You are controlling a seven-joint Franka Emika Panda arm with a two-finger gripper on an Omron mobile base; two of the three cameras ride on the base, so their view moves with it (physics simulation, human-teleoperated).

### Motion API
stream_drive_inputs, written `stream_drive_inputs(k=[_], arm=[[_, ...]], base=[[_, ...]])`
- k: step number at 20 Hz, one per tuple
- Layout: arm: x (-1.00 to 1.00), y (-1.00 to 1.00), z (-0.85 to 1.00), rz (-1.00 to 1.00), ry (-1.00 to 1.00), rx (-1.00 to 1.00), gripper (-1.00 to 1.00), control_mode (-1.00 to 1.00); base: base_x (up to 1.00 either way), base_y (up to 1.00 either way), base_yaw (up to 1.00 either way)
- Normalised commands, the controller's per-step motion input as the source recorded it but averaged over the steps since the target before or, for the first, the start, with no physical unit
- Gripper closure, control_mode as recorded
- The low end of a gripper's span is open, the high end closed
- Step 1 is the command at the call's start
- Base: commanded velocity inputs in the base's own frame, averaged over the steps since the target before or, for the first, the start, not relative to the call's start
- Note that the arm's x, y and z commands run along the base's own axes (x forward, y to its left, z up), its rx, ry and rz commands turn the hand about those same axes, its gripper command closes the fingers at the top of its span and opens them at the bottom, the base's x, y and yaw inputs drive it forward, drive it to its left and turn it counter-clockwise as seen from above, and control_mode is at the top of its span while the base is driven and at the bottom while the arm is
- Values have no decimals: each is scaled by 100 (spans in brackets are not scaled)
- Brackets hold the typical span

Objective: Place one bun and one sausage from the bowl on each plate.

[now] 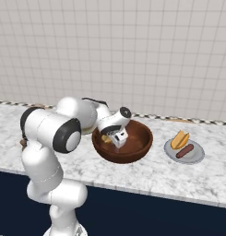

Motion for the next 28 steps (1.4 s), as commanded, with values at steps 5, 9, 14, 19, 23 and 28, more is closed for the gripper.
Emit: stream_drive_inputs(k=[5,9,14,19,23,28], arm=[[10,0,-22,0,0,0,-100,-100],[10,0,-27,0,0,0,-100,-100],[12,0,-32,0,-1,0,-100,-100],[12,0,-32,0,-1,0,-100,-100],[1,0,-18,0,-2,0,-100,-100],[0,-7,-18,0,-2,0,-100,-100]], base=[[0,0,0],[0,0,0],[0,0,0],[0,0,0],[0,0,0],[0,0,0]])
